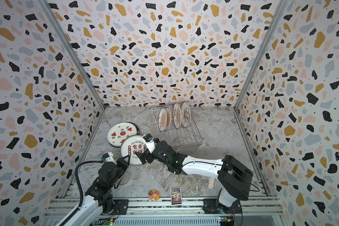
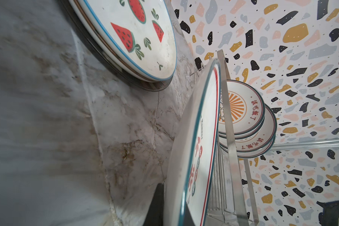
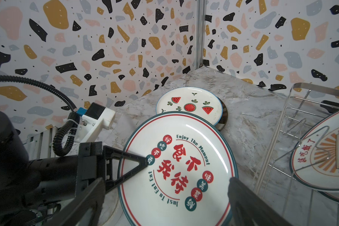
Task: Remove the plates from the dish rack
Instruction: 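Lower the red-text plate beside the watermelon stack with the left gripper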
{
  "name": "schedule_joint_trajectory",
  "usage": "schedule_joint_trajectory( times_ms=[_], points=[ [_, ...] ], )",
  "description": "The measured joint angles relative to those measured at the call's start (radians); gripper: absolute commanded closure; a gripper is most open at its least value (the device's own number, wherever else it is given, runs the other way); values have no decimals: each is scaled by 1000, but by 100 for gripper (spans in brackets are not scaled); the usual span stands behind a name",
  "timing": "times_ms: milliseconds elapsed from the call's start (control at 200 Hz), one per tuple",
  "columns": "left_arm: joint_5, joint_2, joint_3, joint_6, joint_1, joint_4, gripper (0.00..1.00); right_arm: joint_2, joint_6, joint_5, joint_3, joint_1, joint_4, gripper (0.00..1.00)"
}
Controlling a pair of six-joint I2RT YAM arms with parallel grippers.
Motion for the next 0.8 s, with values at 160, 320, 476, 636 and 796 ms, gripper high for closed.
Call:
schedule_joint_trajectory(
  times_ms=[160, 320, 476, 636, 796],
  points=[
    [1, 49, -1, -7, 0, 3, 100, 46, 0, 1, 41, 0, -31, 1],
    [1, 86, -2, -9, 0, -1, 100, 56, 0, 8, 43, 0, -48, 1],
    [0, 88, -2, -18, 0, 0, 100, 56, 0, 12, 44, 0, -48, 1],
    [-7, 104, -6, -36, 0, -1, 100, 61, 0, 15, 44, 0, -48, 1],
    [-8, 133, -10, -53, 0, 2, 100, 76, 0, 15, 55, 0, -60, 1]
  ],
)
